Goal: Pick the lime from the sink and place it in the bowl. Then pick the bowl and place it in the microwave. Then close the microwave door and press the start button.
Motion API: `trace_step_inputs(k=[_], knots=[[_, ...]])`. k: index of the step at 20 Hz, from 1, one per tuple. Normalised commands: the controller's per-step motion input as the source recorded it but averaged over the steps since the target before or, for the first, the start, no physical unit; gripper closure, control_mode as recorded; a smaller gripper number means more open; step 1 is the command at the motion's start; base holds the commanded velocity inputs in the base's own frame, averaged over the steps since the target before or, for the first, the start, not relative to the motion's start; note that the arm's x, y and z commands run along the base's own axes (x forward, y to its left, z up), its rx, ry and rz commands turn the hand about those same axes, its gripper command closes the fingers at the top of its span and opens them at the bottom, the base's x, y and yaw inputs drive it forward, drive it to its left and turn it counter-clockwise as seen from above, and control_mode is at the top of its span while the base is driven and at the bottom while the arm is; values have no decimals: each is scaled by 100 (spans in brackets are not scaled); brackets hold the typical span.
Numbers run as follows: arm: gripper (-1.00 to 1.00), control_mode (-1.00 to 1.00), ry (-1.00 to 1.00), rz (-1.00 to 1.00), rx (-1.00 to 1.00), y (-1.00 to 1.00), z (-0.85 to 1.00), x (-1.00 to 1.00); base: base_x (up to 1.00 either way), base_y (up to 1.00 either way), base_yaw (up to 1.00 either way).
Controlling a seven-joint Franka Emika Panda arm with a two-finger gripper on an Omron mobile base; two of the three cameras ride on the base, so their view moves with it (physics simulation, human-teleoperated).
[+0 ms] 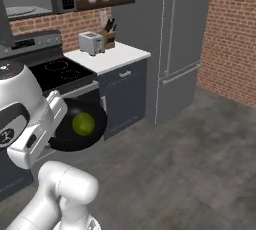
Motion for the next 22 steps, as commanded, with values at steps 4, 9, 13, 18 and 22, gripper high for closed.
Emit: trace_step_inputs(k=[4,9,13,18,22], knots=[[100,100,0,0,0,0,0,0,33,-100,36],[100,100,0,0,0,0,0,0,32,-99,44],[100,100,0,0,0,0,0,0,33,-93,50],[100,100,0,0,0,0,0,0,41,-81,51],[100,100,0,0,0,0,0,0,44,-31,48]])
